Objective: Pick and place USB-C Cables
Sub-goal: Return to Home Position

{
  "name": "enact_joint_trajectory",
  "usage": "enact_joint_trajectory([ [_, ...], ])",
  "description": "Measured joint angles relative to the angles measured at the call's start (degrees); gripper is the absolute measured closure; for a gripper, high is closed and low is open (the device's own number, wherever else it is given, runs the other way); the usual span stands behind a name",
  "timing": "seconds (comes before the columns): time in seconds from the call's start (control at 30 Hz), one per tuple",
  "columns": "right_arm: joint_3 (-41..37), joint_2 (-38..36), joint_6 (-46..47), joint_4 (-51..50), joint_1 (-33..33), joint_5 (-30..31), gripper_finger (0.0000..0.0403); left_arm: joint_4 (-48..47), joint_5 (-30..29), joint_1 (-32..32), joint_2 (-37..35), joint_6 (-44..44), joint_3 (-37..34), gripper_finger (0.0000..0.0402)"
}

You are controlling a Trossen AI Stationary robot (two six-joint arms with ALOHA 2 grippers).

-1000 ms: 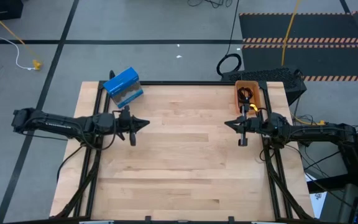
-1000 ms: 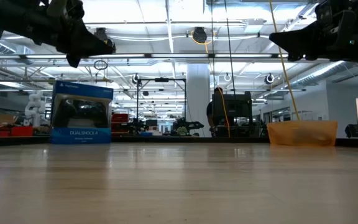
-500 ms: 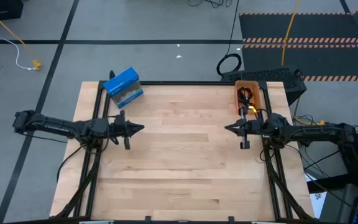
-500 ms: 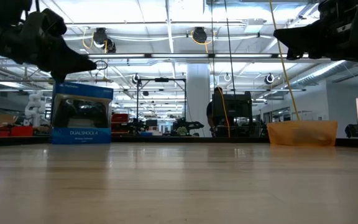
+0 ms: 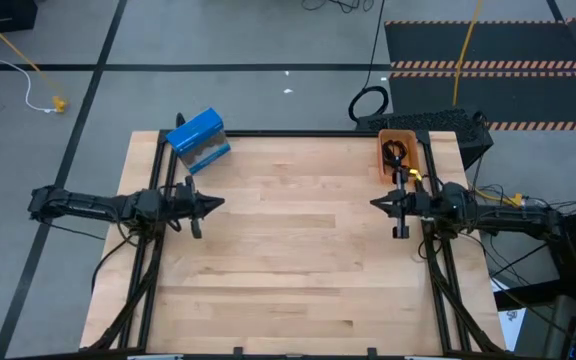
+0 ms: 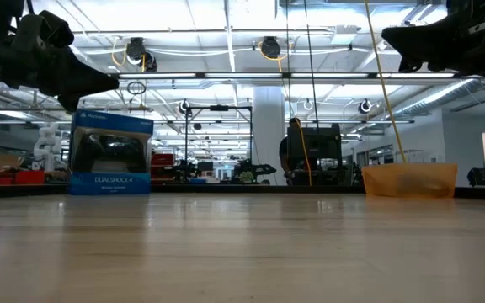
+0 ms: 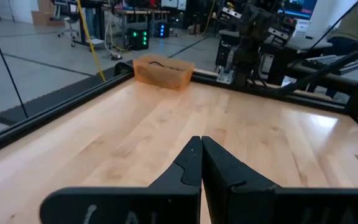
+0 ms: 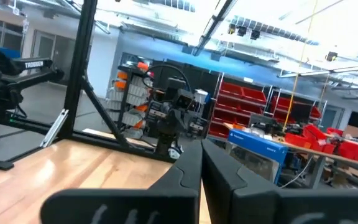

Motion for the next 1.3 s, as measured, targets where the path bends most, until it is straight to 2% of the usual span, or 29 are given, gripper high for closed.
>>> enact_joint_trajectory([
  [0.13,0.0,-6.22,0.04,-6.23,0.02,3.05,0.0403,-2.58,-0.02,0.01,-2.58,-0.03,0.0,0.0401],
  [0.37,0.0,-15.09,2.8,-16.67,0.68,3.07,0.0403,-7.81,-0.4,0.01,-6.81,-0.06,0.0,0.0401],
  [0.93,0.0,-15.25,2.96,-26.3,5.4,2.95,0.0403,-19.13,-0.49,0.01,-17.51,0.91,0.0,0.04],
  [1.3,0.0,-15.24,2.88,-28.86,5.38,3.04,0.0403,-19.27,-0.44,0.01,-17.44,4.35,0.02,0.0399],
])
